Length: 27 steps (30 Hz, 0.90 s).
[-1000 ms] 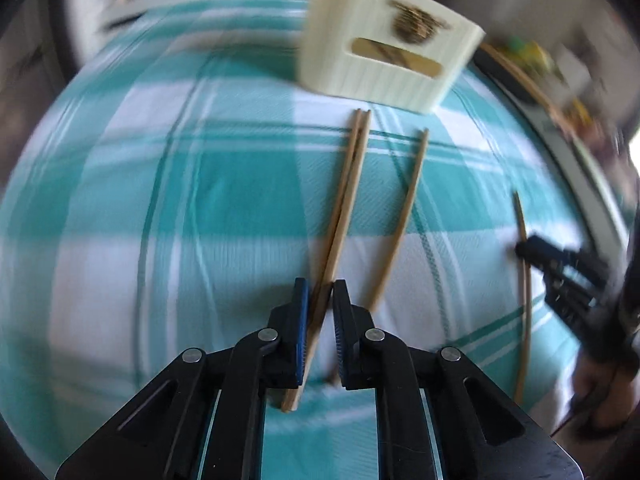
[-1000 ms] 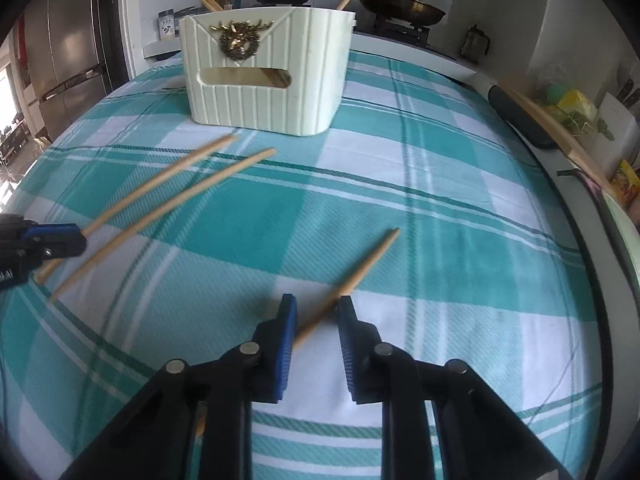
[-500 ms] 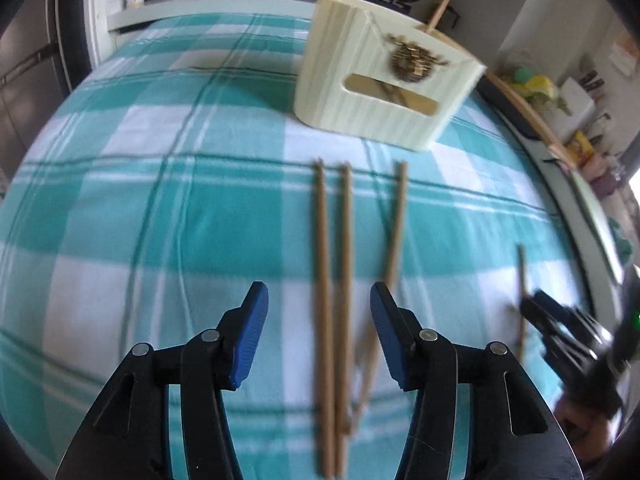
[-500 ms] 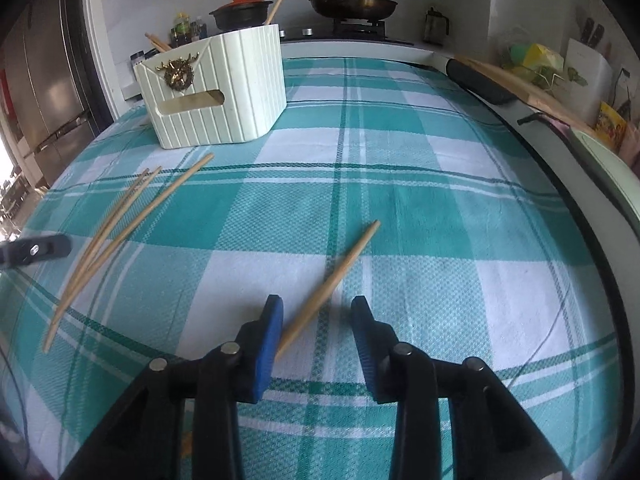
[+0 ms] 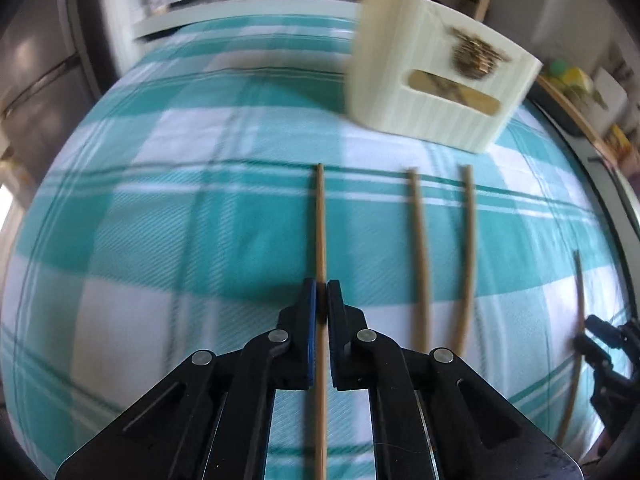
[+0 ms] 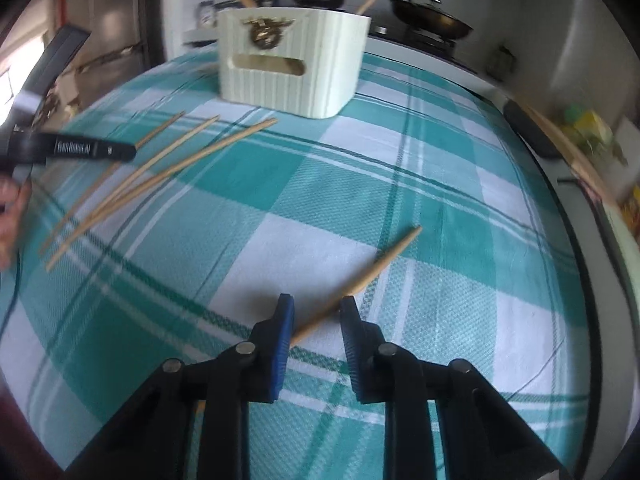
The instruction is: Organize utensils
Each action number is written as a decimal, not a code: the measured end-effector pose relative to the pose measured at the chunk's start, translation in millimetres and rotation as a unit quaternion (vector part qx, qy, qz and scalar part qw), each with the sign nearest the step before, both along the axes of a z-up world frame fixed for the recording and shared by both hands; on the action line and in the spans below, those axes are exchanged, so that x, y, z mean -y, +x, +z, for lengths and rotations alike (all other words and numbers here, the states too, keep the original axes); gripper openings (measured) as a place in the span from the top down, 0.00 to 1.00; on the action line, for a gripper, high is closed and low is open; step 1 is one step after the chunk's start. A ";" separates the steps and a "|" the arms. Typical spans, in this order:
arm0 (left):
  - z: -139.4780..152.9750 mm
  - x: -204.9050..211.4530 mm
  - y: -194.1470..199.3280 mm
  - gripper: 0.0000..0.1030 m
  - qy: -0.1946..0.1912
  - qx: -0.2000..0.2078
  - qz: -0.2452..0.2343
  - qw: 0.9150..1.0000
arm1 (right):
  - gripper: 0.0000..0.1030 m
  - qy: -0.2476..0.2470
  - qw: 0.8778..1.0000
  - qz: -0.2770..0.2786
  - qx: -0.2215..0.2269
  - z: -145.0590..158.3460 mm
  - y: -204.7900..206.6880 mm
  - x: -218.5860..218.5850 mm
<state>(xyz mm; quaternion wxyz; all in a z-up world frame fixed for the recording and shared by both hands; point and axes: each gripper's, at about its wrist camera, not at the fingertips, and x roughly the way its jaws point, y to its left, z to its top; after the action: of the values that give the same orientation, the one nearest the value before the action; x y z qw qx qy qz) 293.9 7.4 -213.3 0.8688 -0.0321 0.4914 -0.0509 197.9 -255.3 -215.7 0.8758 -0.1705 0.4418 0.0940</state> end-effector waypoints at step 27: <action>9.5 -40.2 -63.3 0.37 0.037 -0.016 -0.064 0.997 | 0.56 -0.074 0.996 -0.037 -0.045 10.5 -44.5 64.9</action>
<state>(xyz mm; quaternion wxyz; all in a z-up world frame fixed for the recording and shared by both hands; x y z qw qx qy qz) 230.6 47.6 -203.7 0.8562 0.0307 0.5082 -0.0879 153.4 -320.2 -205.2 0.8431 -0.2137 0.4922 0.0364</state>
